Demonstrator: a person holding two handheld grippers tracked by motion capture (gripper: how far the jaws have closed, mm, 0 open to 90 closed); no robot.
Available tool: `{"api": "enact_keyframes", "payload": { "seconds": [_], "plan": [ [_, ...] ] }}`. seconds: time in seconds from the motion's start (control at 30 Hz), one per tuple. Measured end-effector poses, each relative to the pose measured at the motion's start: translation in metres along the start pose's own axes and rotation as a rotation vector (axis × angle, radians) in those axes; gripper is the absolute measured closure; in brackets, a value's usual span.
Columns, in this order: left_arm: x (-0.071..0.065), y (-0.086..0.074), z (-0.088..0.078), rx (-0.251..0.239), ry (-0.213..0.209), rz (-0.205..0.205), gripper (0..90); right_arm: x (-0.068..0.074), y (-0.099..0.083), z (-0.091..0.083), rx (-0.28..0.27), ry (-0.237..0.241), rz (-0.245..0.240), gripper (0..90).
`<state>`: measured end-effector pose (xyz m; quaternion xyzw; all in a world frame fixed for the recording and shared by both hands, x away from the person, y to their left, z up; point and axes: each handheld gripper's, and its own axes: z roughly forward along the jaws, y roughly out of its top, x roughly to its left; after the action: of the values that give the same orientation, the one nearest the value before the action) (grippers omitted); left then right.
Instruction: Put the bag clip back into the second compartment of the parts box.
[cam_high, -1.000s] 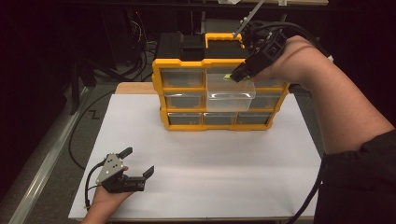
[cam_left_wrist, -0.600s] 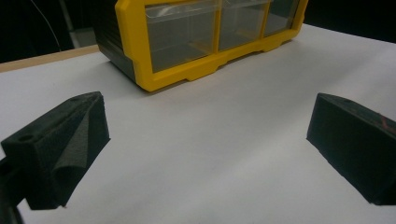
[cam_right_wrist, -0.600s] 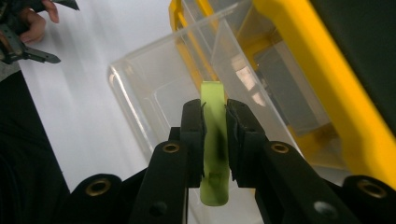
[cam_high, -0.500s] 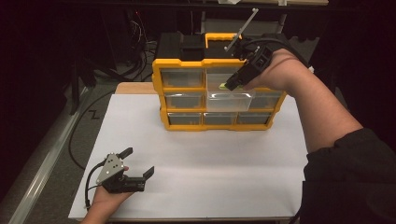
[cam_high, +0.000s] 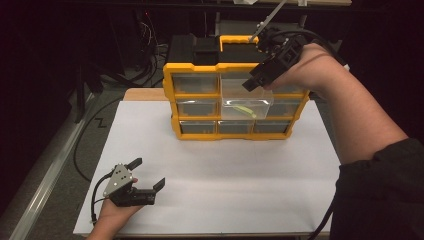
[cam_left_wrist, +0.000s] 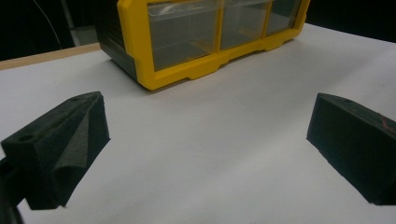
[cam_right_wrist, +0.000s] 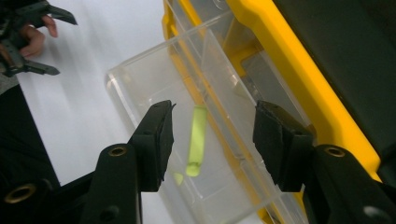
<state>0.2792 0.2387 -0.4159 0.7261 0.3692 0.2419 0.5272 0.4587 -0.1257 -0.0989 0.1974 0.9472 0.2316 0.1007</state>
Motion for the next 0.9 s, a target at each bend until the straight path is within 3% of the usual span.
{"api": "enact_keyframes", "payload": {
  "seconds": [0.2,0.37,0.57,0.73,0.9],
  "plan": [
    [0.0,0.0,0.002,0.011,-0.004,0.005,0.4,0.008,-0.017,-0.015,0.012,-0.016,0.005,44.1],
    [0.001,0.0,0.002,0.006,0.0,-0.002,0.4,0.015,-0.042,-0.025,0.023,-0.019,0.034,39.4],
    [0.001,0.0,0.002,0.01,0.002,-0.003,0.4,0.02,-0.065,-0.027,0.023,-0.034,0.057,34.5],
    [0.001,0.0,0.002,0.011,0.005,-0.007,0.4,0.023,-0.09,-0.02,0.028,-0.034,0.084,27.7],
    [0.001,0.0,0.001,0.007,0.004,-0.009,0.4,0.028,-0.113,-0.002,0.051,-0.023,0.103,21.2]
  ]
}}
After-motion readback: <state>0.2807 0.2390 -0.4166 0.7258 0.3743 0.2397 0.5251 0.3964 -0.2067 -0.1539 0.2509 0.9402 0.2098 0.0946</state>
